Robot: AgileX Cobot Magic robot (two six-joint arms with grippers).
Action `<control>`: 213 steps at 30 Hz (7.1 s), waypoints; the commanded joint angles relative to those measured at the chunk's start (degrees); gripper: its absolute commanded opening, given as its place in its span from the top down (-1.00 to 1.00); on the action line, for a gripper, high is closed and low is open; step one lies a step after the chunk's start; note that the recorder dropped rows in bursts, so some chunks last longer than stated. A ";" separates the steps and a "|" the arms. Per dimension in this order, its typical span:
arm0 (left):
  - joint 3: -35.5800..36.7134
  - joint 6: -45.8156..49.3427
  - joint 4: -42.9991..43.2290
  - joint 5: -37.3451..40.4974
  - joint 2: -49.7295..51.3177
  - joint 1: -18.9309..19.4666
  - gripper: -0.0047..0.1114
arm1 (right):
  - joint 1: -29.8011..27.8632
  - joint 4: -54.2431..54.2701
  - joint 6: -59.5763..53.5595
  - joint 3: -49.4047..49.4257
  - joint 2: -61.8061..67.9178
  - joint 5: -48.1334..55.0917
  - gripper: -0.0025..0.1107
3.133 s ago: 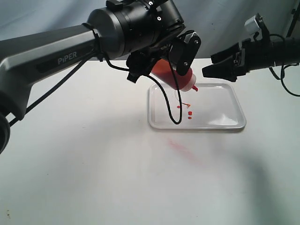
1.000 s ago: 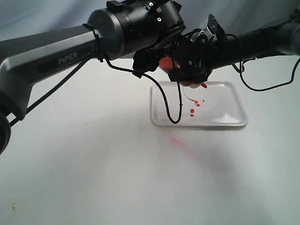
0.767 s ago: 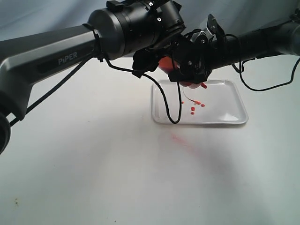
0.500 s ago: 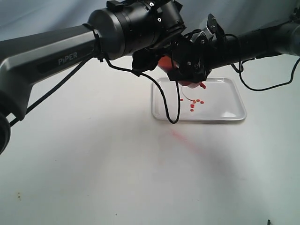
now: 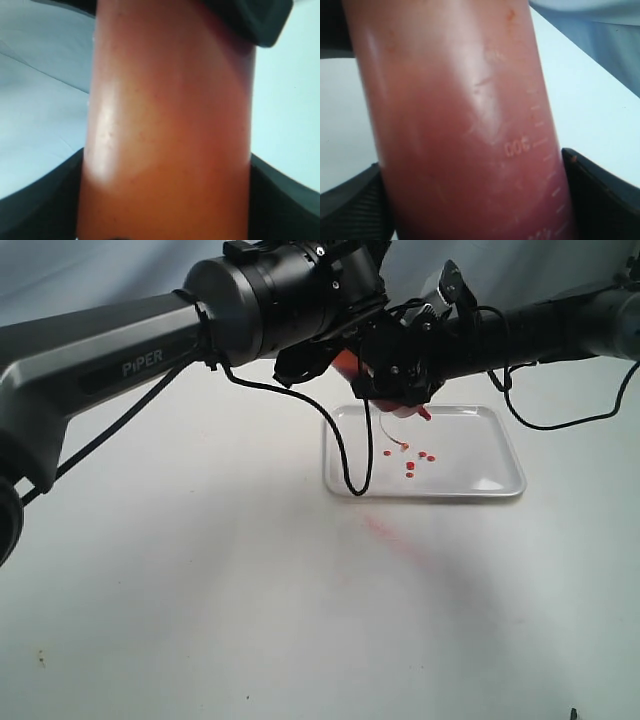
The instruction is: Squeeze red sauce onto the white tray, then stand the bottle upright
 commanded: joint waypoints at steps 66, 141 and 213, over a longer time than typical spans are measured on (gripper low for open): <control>-0.69 -1.67 -1.22 -7.23 -1.28 3.59 0.92 | 6.20 1.12 -8.61 -0.25 -0.44 -19.96 0.96; -0.69 8.97 -68.19 10.14 -2.67 25.72 0.92 | 16.21 -32.88 15.87 -0.34 -12.95 -23.94 0.96; -0.59 31.44 -104.73 20.71 9.51 29.71 0.92 | 3.91 -22.04 16.25 20.94 -16.29 -15.57 -0.09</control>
